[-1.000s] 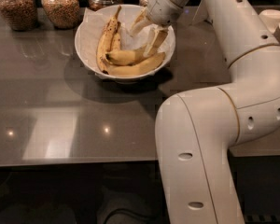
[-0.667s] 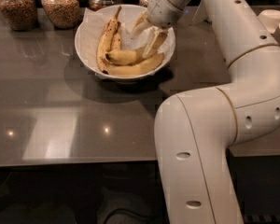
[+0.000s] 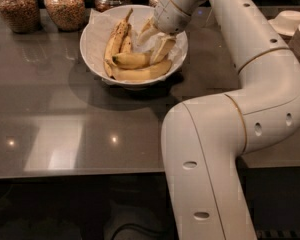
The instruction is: Pick banana from white bowl
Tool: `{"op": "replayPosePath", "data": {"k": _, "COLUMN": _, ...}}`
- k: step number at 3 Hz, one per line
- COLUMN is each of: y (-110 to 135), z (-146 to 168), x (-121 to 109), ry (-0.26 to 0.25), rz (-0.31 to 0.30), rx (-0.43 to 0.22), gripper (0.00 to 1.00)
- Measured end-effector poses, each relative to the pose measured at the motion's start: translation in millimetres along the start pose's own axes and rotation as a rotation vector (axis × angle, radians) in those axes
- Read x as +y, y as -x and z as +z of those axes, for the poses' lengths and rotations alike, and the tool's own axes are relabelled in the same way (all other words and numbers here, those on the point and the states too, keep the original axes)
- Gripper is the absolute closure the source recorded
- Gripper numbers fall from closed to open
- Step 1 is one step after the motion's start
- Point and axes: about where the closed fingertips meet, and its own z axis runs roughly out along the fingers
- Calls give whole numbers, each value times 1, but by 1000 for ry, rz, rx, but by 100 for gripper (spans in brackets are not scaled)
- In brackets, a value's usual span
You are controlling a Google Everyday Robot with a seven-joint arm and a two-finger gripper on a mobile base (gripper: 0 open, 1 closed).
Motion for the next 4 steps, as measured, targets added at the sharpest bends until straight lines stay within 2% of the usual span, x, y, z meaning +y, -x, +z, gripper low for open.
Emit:
{"op": "replayPosePath", "data": {"k": 2, "y": 0, "z": 0, "x": 0, "ry": 0, "rz": 0, "rx": 0, "gripper": 44}}
{"op": "replayPosePath", "data": {"k": 4, "y": 0, "z": 0, "x": 0, "ry": 0, "rz": 0, "rx": 0, "gripper": 42}}
